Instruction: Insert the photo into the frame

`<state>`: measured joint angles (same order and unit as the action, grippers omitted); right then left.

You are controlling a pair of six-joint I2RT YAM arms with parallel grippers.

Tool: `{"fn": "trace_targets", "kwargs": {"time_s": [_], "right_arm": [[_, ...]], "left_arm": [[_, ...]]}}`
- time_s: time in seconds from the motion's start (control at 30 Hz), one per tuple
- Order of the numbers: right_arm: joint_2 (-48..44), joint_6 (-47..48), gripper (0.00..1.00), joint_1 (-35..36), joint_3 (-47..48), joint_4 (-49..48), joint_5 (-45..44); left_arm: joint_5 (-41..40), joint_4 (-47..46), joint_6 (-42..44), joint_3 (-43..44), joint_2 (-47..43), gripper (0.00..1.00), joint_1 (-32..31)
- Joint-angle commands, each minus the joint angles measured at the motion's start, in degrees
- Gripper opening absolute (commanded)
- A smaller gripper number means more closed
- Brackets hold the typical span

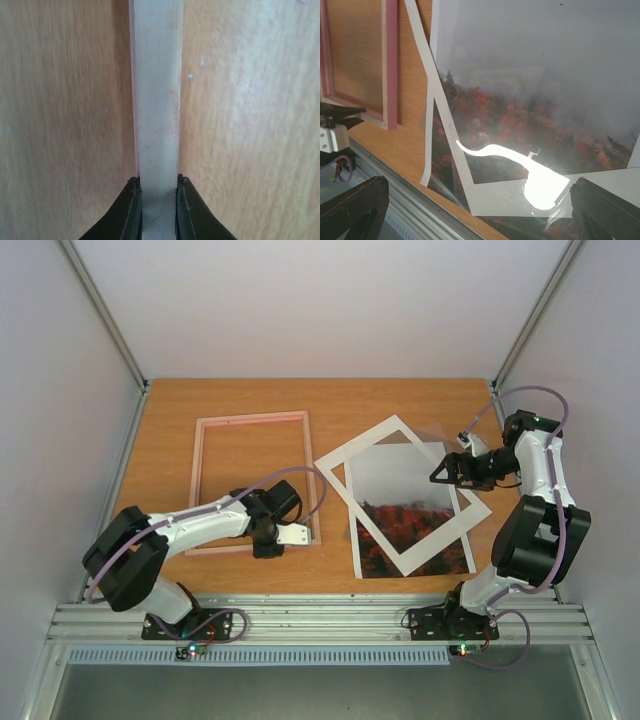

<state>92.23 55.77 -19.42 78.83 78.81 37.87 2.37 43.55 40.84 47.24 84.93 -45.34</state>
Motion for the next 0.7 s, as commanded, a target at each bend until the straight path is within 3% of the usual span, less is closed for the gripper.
{"fn": "trace_targets", "kwargs": {"time_s": [0.0,0.07,0.17,0.2,0.37,0.47,0.6,0.67], "right_arm": [[1.8,-0.92,0.98,-1.26,1.77,-0.43,-0.82],[3.0,-0.73,0.98,-2.25,3.16,0.07,-0.91],[5.63,-0.49,0.95,-3.83,6.6,0.81,-1.25],[6.67,-0.52,0.95,-3.99,7.8,0.91,-1.53],[11.45,-2.16,0.92,-4.07,12.03,0.02,-2.03],[14.08,-2.89,0.91,-4.28,12.94,-1.85,-4.46],[18.33,-4.08,0.9,-6.64,16.38,-2.26,-7.34],[20.56,-4.41,0.89,-8.01,19.55,-1.72,-7.68]], "left_arm": [[4.81,1.17,-1.66,2.03,2.86,0.1,-0.47],[5.6,1.62,-1.98,2.7,0.37,0.36,-0.52],[8.76,2.25,-4.18,6.37,-5.33,0.85,-0.49],[9.76,2.45,-5.29,8.32,-6.16,0.95,-0.5],[14.33,2.51,-16.46,21.17,-0.09,0.99,-0.32],[18.28,-2.76,-24.96,25.67,3.93,0.99,0.74],[15.77,-14.03,-36.46,28.55,9.79,0.99,0.78],[14.56,-13.16,-42.77,32.74,14.67,0.99,0.82]]}}
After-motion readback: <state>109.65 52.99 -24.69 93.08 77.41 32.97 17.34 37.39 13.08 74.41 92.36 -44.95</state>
